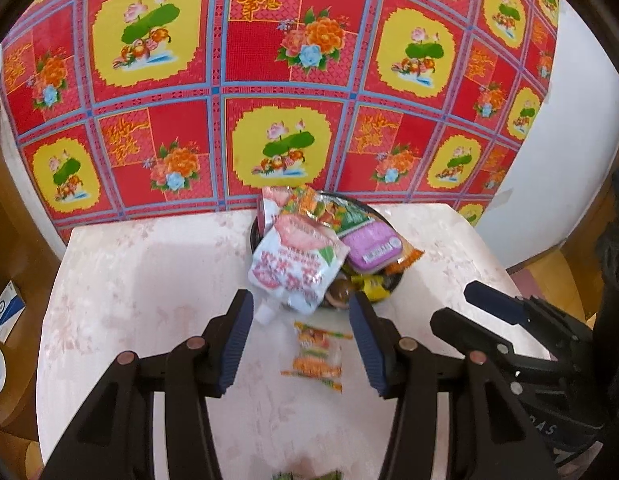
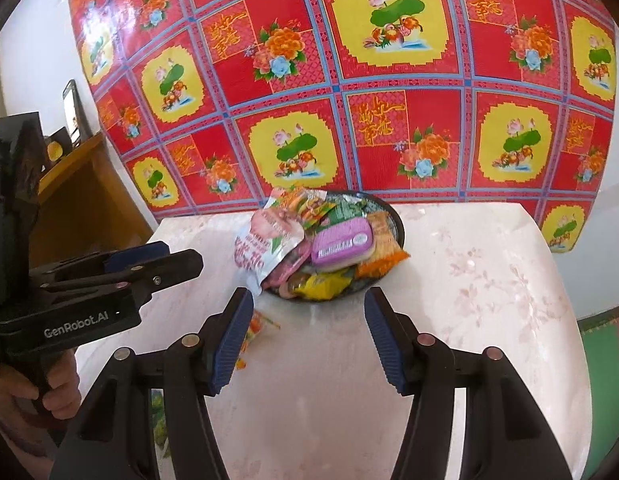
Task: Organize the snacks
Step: 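Grasp the green snack bag on the table with the left tool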
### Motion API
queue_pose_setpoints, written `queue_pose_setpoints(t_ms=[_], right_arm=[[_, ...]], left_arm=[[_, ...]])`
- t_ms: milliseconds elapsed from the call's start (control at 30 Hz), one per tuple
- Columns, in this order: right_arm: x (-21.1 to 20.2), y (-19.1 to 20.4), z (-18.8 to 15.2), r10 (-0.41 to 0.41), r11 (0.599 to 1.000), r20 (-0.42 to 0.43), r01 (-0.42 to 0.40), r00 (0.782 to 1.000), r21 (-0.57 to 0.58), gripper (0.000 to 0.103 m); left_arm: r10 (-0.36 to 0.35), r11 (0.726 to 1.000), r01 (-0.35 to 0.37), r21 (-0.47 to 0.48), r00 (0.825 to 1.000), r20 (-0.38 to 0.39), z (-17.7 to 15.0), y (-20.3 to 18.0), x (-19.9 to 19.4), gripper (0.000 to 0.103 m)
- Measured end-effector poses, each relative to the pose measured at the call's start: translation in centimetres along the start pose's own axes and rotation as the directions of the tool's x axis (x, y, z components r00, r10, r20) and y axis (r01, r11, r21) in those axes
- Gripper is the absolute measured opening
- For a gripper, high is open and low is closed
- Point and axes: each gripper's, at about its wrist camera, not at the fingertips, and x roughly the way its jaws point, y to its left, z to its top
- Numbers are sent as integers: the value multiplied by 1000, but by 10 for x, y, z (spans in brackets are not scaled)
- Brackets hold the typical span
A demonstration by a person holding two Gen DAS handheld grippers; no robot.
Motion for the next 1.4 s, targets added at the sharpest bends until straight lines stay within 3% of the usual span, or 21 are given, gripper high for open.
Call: queue_pose_setpoints(t_ms=[800, 967, 1100, 1400], right_arm=[[-21, 8, -69, -18, 998, -80, 23, 997, 53, 62], [-22, 5, -73, -18, 996, -90, 25, 996, 84, 62], [-21, 7, -75, -16, 996, -98, 24, 995, 84, 62], [-16, 10, -78, -8, 997, -115, 17, 993, 81, 62]], left_arm=[[-18, 998, 12, -63, 994, -105, -94, 8, -29, 53], [-32, 997, 22, -80, 992, -125, -105, 16, -32, 53], [-51, 995, 38, -92, 989, -136, -113, 20, -34, 61], [-63, 997, 53, -63, 986, -156, -122, 12, -26, 61]])
